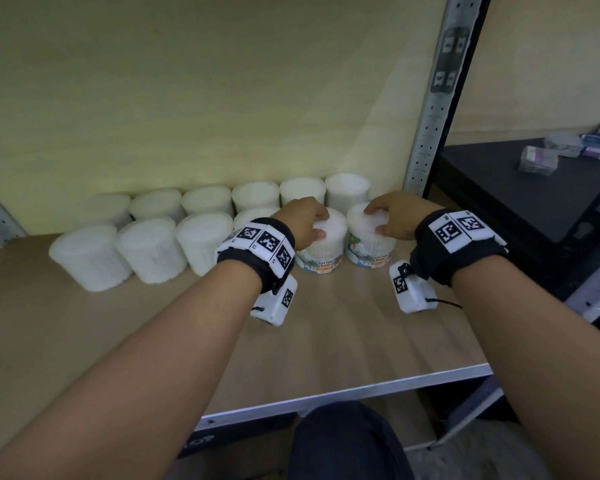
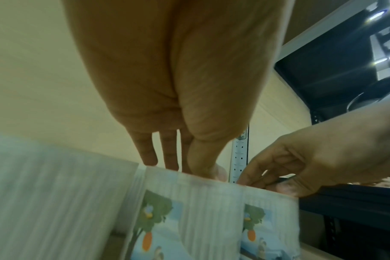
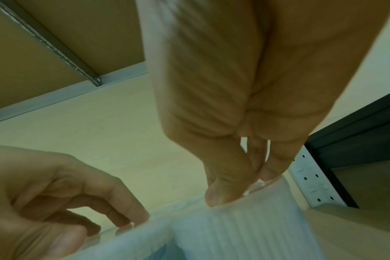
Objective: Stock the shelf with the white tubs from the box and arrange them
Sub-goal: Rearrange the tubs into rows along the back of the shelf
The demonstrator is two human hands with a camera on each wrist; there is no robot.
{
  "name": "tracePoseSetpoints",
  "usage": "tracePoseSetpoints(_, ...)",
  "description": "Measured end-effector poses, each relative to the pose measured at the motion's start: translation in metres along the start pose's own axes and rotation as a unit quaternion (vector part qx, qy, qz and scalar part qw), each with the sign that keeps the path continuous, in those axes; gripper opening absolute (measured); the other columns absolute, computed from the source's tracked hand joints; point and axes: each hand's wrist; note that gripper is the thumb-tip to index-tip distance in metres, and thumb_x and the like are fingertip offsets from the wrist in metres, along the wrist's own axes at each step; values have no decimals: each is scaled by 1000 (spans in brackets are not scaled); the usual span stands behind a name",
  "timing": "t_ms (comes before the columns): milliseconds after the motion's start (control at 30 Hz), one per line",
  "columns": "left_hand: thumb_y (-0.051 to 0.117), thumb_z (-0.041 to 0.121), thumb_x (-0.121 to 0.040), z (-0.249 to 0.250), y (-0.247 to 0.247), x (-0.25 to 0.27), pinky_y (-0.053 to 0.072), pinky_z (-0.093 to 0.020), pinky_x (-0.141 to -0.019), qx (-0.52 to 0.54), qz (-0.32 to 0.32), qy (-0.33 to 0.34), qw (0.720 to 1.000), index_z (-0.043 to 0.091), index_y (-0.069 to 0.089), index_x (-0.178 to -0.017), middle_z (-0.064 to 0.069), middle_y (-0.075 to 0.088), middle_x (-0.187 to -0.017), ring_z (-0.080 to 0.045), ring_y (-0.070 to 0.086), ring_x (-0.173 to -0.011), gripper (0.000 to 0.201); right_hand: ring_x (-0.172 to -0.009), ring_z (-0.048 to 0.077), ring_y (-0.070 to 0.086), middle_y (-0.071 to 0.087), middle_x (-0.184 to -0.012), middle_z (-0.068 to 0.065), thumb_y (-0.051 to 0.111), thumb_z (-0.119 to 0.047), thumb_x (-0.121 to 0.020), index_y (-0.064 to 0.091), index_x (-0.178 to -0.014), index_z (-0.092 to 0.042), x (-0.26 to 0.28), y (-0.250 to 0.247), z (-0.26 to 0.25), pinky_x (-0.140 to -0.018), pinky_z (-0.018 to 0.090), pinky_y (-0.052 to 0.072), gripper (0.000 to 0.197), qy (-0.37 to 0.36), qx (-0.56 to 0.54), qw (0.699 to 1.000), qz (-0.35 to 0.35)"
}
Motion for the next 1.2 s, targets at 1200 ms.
tracePoseSetpoints(1200,62,30,-89,70,26,133,34,-26,-97,12,-19,78,997,14,51,-131,-1,50,-128,-19,43,-121,46,-141,14,33,39,-150,-8,59,-20,-92,48,-138,-31,163,24,43,-119,29,24,49,-40,-85,996,-9)
Point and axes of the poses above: each hand's wrist, its own x-axis away from the middle knuckle, its own y-axis out of the palm, z = x × y
